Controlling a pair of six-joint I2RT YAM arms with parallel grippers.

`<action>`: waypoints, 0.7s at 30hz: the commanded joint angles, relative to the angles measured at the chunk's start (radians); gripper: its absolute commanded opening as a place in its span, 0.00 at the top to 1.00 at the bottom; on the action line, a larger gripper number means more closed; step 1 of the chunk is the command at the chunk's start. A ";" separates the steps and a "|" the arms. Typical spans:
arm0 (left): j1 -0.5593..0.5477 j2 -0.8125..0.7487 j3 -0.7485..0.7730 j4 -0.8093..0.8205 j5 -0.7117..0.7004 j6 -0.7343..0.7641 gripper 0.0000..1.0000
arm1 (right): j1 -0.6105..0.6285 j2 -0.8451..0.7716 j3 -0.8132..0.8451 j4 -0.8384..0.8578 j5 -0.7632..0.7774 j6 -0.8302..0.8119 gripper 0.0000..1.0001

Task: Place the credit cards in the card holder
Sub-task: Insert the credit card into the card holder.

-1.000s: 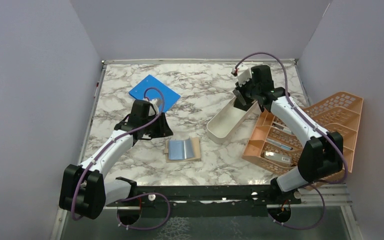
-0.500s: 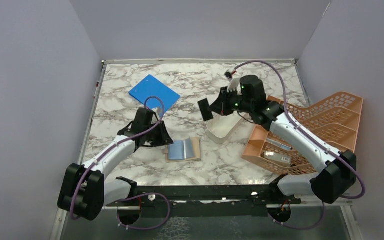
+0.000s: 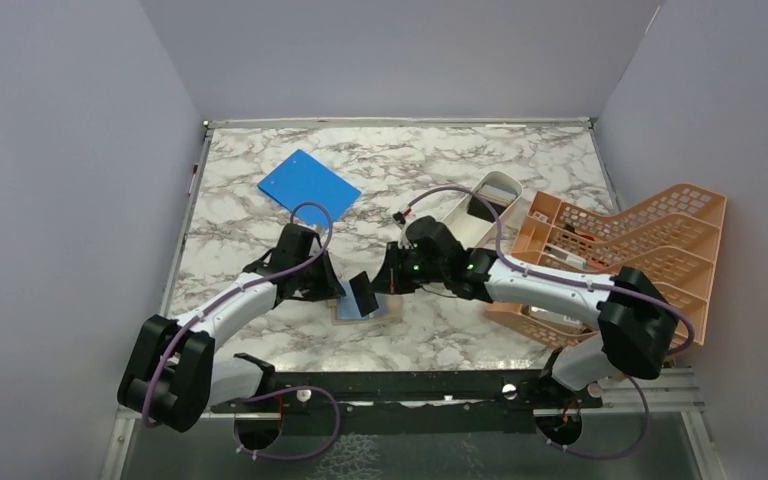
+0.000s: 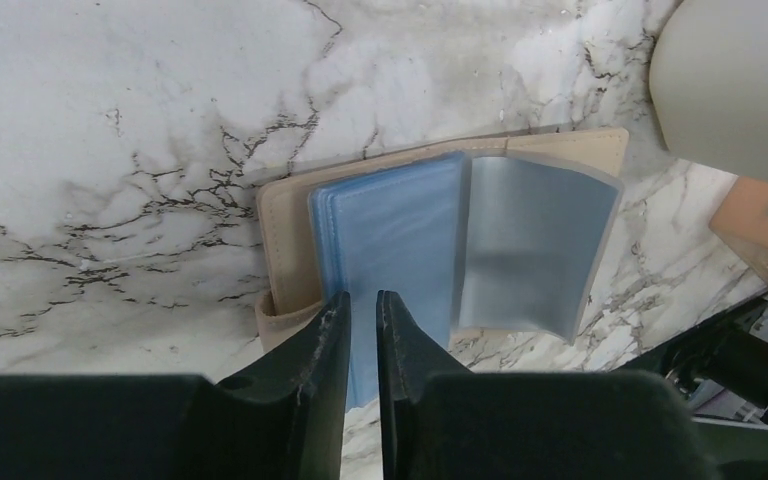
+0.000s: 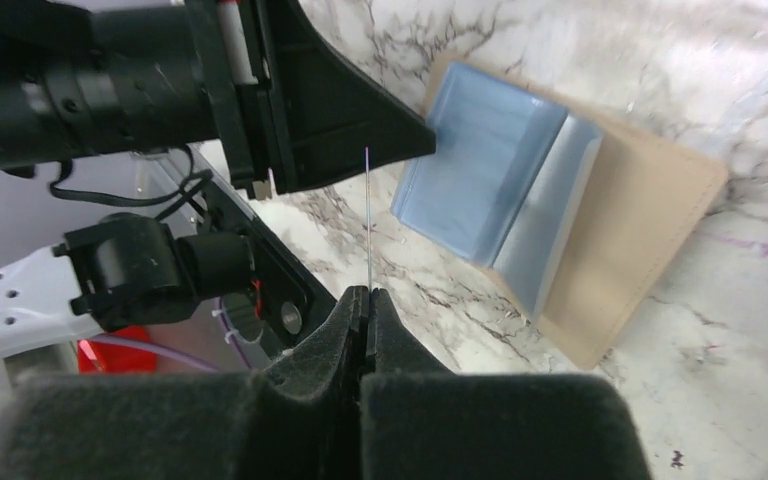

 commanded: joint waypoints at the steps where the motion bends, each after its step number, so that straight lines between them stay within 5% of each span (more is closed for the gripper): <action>1: -0.005 0.025 -0.004 0.033 -0.041 -0.003 0.82 | 0.045 0.052 -0.018 0.083 0.122 0.079 0.99; 21: -0.020 0.066 0.005 0.001 -0.070 -0.002 0.83 | 0.048 0.114 -0.205 0.297 0.250 0.216 0.99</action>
